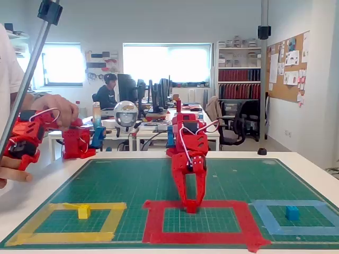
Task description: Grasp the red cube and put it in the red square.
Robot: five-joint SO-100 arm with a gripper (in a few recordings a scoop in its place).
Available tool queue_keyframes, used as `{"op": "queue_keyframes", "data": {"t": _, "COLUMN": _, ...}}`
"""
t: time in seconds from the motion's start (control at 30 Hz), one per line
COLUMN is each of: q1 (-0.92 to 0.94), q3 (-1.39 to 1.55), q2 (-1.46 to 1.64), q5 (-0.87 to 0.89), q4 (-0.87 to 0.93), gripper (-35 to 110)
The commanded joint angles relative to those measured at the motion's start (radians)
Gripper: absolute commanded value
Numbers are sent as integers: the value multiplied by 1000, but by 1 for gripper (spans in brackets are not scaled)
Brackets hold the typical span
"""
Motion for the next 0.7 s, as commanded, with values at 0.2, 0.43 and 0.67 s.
{"op": "queue_keyframes", "data": {"t": 0.2, "q1": 15, "q3": -71, "q2": 67, "q5": -14, "q4": -14, "gripper": 12}}
{"op": "queue_keyframes", "data": {"t": 0.43, "q1": 18, "q3": -83, "q2": 67, "q5": -14, "q4": -14, "gripper": 12}}
{"op": "queue_keyframes", "data": {"t": 0.67, "q1": 35, "q3": -133, "q2": 67, "q5": -5, "q4": -14, "gripper": 12}}
